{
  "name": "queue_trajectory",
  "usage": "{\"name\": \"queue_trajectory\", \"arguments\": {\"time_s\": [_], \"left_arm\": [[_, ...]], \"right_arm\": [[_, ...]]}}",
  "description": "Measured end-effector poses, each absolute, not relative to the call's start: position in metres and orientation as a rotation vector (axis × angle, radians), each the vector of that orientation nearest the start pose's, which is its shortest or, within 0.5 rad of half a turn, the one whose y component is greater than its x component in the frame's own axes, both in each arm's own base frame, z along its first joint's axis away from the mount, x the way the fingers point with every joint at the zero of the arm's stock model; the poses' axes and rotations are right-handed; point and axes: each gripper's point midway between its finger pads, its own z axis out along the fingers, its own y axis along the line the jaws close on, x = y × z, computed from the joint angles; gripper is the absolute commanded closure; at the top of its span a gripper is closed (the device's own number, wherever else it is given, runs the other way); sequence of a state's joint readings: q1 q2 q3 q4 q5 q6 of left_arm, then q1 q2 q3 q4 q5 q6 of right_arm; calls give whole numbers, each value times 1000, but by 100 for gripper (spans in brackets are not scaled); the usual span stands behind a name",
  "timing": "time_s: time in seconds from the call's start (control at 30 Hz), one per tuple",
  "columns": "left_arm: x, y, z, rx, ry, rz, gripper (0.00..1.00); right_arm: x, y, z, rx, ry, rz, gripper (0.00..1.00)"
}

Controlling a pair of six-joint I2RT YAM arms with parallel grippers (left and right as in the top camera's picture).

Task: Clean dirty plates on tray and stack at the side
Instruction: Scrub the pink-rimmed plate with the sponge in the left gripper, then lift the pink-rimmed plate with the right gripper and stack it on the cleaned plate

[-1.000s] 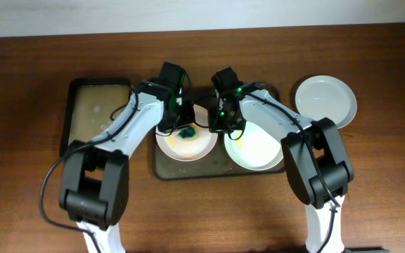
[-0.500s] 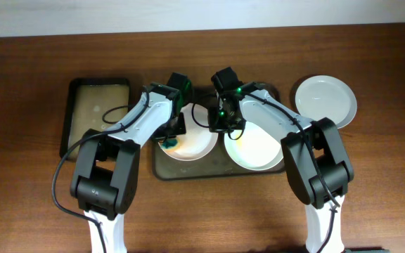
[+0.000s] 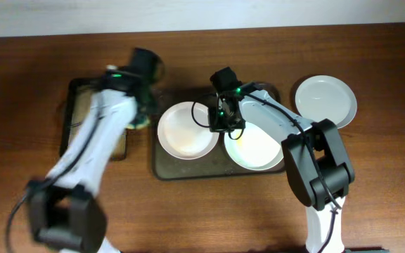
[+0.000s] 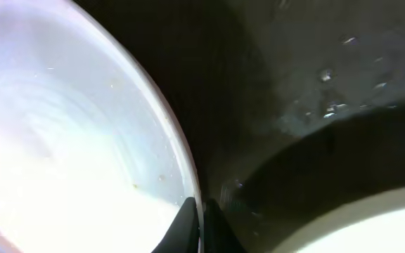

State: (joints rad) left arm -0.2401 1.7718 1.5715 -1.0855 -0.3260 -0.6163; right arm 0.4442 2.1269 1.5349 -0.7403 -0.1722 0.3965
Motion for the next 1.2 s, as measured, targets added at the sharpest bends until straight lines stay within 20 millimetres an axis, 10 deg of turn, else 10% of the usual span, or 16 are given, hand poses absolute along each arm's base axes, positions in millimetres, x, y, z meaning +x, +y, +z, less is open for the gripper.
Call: {"name": "queue_trajectory", "arguments": {"time_s": [0.13,0.37,0.87,1.07,1.2], "left_arm": [[371,16,204,-776,2568,236,100],[348,76,205,-1001,2543,307,100],[345,83,204,-1036,2543,297,100],[345,83,203,-1037,2544,295,100],[345,82,203,-1036,2547,288,100]], "right_arm": [[409,210,53,-145,2862,291,96],[426,199,172,-342,2478,-68,96],[403,242,327,-655,1733,-1030,96],[396,234,333,-574,1733,-1078,96],[391,220,240,-855,2000,-916,96]]}}
